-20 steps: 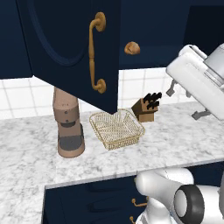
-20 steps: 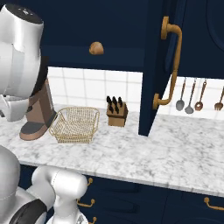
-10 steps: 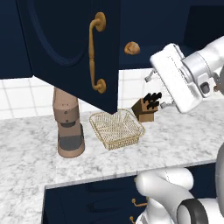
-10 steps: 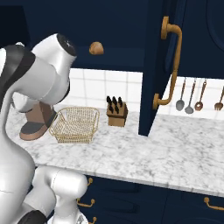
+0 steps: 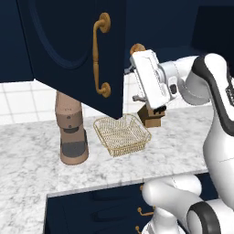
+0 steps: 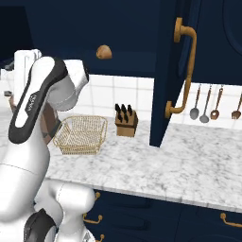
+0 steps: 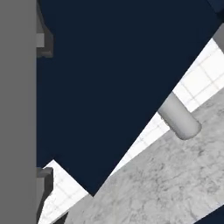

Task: Open the cabinet, pick up the bread from the cabinet and place it in the basket. Then move the basket to the dining counter.

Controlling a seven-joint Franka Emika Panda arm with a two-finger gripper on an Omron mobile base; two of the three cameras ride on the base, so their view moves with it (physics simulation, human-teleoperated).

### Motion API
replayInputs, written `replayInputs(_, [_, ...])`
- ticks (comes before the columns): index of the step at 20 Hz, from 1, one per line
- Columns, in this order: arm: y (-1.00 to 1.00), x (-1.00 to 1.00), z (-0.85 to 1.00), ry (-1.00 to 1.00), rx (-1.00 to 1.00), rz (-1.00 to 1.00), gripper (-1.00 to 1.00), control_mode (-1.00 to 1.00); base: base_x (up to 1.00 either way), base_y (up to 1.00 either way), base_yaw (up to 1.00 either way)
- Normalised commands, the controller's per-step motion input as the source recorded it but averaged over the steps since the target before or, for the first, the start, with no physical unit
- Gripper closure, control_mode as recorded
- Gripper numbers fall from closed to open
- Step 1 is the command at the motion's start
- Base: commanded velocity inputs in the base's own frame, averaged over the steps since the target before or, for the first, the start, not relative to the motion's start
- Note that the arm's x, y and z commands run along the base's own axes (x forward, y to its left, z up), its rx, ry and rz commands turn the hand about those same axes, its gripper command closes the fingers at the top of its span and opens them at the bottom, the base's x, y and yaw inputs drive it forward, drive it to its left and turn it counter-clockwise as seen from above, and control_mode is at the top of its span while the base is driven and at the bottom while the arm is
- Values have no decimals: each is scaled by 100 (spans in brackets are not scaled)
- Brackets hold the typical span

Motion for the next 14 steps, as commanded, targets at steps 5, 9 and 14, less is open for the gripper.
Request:
replayInputs(5, [90, 17, 1, 6, 5, 20, -100, -100, 0, 0, 0])
replayInputs(9, [100, 13, 4, 6, 0, 21, -100, -100, 0, 0, 0])
replayInputs(14, [100, 2, 0, 3, 0, 13, -100, -100, 0, 0, 0])
